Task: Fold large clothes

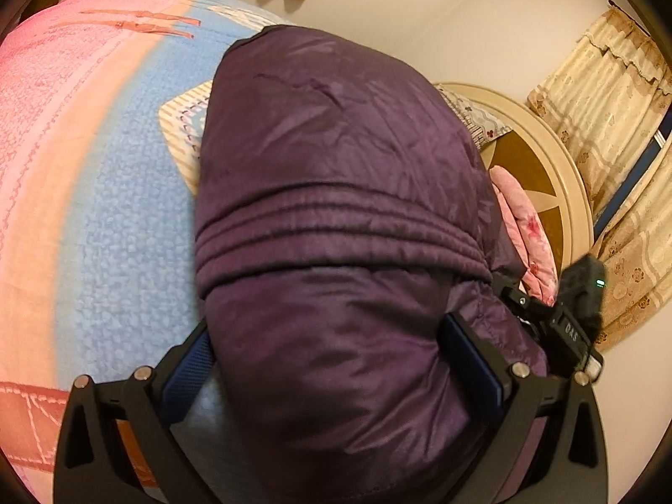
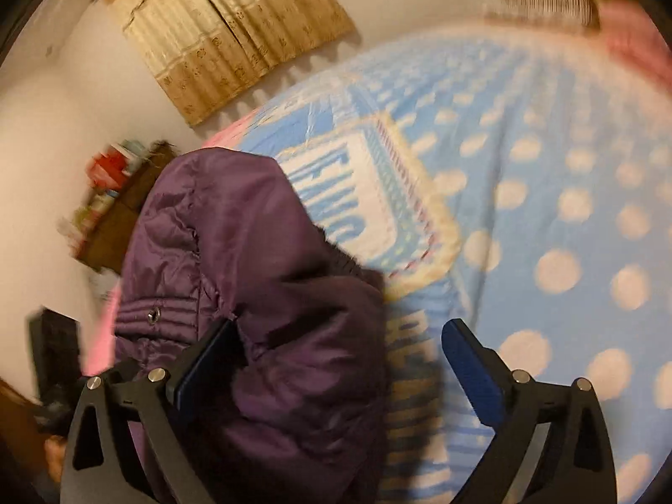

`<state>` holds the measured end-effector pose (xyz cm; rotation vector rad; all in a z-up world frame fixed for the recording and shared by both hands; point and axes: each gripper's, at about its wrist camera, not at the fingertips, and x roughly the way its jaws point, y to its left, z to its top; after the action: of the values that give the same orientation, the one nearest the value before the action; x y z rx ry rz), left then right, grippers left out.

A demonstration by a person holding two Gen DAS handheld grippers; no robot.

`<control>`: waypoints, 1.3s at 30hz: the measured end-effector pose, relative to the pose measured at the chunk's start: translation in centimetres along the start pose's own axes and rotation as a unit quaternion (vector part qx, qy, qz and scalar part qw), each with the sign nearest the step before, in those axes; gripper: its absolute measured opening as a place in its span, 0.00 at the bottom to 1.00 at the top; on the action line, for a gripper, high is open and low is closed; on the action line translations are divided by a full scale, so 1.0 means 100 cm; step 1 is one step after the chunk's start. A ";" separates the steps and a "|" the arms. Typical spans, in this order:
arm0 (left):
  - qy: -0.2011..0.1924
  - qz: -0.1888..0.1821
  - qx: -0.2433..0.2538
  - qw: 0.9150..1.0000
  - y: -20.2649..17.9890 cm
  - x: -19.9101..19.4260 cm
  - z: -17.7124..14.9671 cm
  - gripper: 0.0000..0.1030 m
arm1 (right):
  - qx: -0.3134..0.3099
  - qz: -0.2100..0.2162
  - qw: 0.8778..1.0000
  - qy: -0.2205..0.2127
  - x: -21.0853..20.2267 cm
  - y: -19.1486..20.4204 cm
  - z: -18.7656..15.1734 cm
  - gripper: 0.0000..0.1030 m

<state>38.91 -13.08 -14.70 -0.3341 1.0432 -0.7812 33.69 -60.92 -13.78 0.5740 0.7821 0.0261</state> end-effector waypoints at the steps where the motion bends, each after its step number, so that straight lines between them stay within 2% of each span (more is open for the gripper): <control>1: 0.001 -0.004 0.002 1.000 -0.001 0.001 0.001 1.00 | 0.023 0.032 0.999 0.015 0.006 -0.011 0.001 0.95; 4: 0.007 -0.026 -0.014 1.000 0.007 0.005 0.004 1.00 | 0.066 0.102 0.992 0.034 0.021 -0.033 -0.002 0.95; 9: 0.028 -0.083 -0.061 0.994 0.028 0.015 0.007 1.00 | 0.047 0.121 0.991 0.028 0.030 -0.030 -0.003 0.95; 16: 0.039 -0.099 -0.056 0.993 0.028 0.019 0.014 1.00 | 0.033 0.132 0.990 0.044 0.044 -0.024 0.003 0.95; 17: 0.037 -0.099 -0.050 0.993 0.026 0.019 0.014 1.00 | 0.030 0.136 0.989 0.045 0.045 -0.023 0.003 0.89; 18: 0.032 -0.098 -0.045 0.994 0.024 0.018 0.014 1.00 | 0.032 0.155 0.986 0.048 0.046 -0.021 0.003 0.77; 19: 0.025 -0.097 -0.035 0.994 0.021 0.017 0.011 1.00 | 0.037 0.173 0.983 0.047 0.046 -0.021 0.002 0.76; 21: 0.012 -0.089 -0.020 0.996 0.015 0.012 0.008 0.96 | 0.031 0.175 0.983 0.042 0.042 -0.018 -0.001 0.66; 26: -0.011 -0.044 0.009 0.999 -0.010 -0.004 0.003 0.90 | 0.022 0.177 0.984 0.024 0.027 -0.010 -0.010 0.57; 35: -0.054 0.017 0.038 0.998 -0.032 -0.049 -0.028 0.88 | 0.003 0.207 0.978 0.026 0.006 0.015 -0.038 0.54; 39: -0.060 0.039 0.037 0.997 -0.035 -0.063 -0.034 0.88 | -0.007 0.217 0.976 0.034 0.002 0.036 -0.053 0.54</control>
<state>32.76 -10.61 -10.23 -0.2718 0.9060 -0.7194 30.98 -55.29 -15.14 0.7255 0.7106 0.4557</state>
